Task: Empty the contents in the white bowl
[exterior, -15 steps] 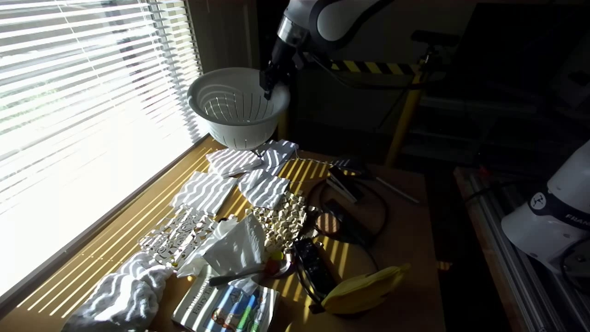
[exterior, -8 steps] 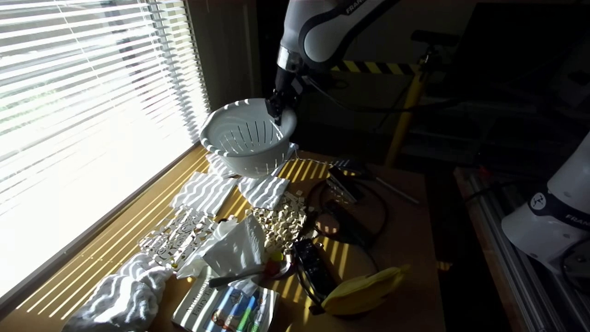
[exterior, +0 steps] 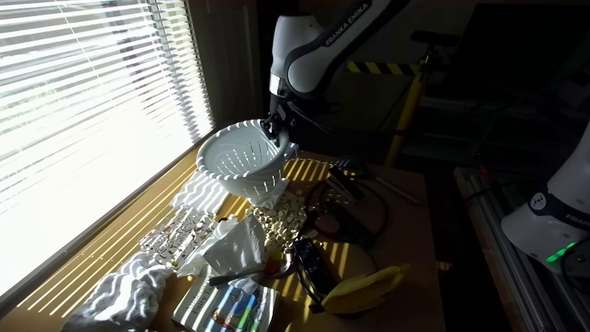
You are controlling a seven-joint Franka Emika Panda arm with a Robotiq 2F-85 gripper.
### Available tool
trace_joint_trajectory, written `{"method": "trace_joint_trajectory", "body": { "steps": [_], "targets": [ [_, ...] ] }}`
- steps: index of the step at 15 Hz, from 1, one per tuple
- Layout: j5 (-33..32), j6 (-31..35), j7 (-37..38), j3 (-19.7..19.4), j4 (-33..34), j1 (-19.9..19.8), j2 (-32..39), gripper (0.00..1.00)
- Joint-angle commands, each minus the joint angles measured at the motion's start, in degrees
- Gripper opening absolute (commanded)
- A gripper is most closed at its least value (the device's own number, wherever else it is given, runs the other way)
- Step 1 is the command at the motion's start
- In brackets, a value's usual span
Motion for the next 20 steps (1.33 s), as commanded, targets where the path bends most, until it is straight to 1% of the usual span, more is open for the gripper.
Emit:
{"method": "trace_joint_trajectory", "body": {
  "steps": [1, 3, 4, 5, 7, 10, 14, 16, 17, 18, 19, 20],
  "targets": [
    [6.28, 2.43, 3.14, -2.23, 1.46, 2.3, 2.53, 0.03],
    [9.73, 6.25, 3.91, -1.85, 1.25, 2.17, 3.44, 0.03],
    [11.29, 10.19, 4.14, -1.62, 0.84, 2.27, 3.85, 0.03],
    [12.38, 14.05, 4.1, -1.59, 0.62, 2.54, 4.34, 0.03],
    [13.05, 18.26, 4.22, -2.25, 0.9, 3.84, 5.69, 0.03],
    [12.63, 22.37, 4.92, -3.41, 1.0, 6.59, 7.97, 0.03],
    [12.93, 26.07, 7.41, -5.09, 2.16, 10.23, 11.07, 0.03],
    [12.92, 25.9, 9.51, -6.76, 3.2, 12.36, 12.32, 0.03],
    [12.51, 25.55, 10.57, -7.98, 3.58, 13.56, 12.78, 0.07],
    [12.17, 24.97, 11.61, -9.25, 3.88, 14.7, 13.24, 0.36],
    [11.92, 24.86, 12.53, -10.34, 4.06, 15.61, 13.63, 0.38],
    [11.73, 24.45, 13.08, -11.02, 4.37, 16.08, 13.56, 0.44]
  ]
}}
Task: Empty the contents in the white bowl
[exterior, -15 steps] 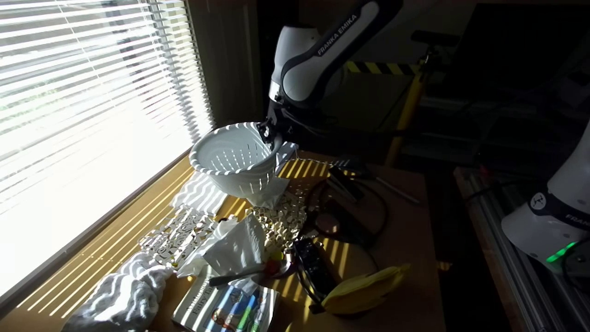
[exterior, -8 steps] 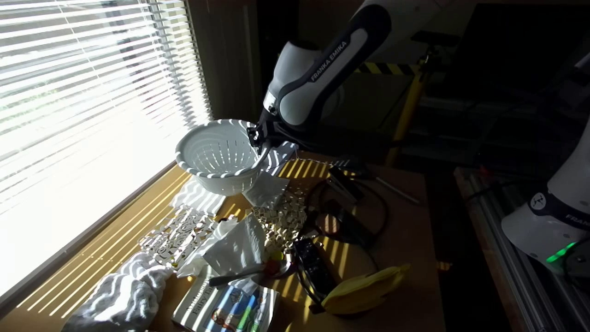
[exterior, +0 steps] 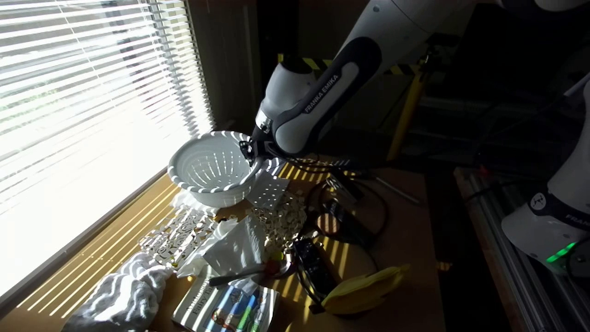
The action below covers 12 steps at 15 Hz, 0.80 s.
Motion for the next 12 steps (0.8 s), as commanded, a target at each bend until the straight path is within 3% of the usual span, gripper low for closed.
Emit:
{"method": "trace_joint_trajectory", "body": {
  "steps": [1, 2, 6, 8, 10, 12],
  "targets": [
    [0.81, -0.33, 2.89, -3.48, 2.4, 2.74, 1.08, 0.51],
    [0.74, -0.29, 3.08, -3.73, 2.58, 2.8, 0.51, 0.58],
    [-2.22, -4.73, 3.95, -10.75, 2.1, 5.69, -5.19, 0.85],
    [-3.55, -6.58, 0.06, -10.17, 0.02, 3.57, -10.66, 0.98],
    [-5.28, -7.11, -5.29, -8.9, -1.46, 0.75, -15.15, 1.0],
    [-5.56, -8.92, -13.99, -4.98, -3.25, -3.97, -19.9, 1.0]
  ]
}}
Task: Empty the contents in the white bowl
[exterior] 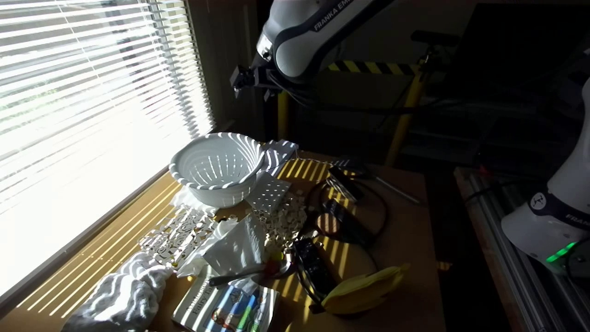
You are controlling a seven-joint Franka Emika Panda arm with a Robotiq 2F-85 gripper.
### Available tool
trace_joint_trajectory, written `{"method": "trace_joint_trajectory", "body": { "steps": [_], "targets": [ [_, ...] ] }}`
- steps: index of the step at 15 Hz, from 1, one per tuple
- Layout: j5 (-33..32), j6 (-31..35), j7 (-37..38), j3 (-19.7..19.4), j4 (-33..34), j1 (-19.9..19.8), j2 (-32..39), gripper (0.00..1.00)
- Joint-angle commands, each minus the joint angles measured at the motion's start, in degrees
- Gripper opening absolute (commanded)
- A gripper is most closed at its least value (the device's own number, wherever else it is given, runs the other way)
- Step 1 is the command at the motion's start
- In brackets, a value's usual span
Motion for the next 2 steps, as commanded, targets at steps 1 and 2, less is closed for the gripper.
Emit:
{"method": "trace_joint_trajectory", "body": {
  "steps": [1, 2],
  "targets": [
    [-0.4, -2.93, -14.85, 10.21, -6.47, -10.13, -10.95, 1.0],
    [-1.21, -1.55, -7.31, 4.59, -1.51, -5.43, -4.59, 1.0]
  ]
}}
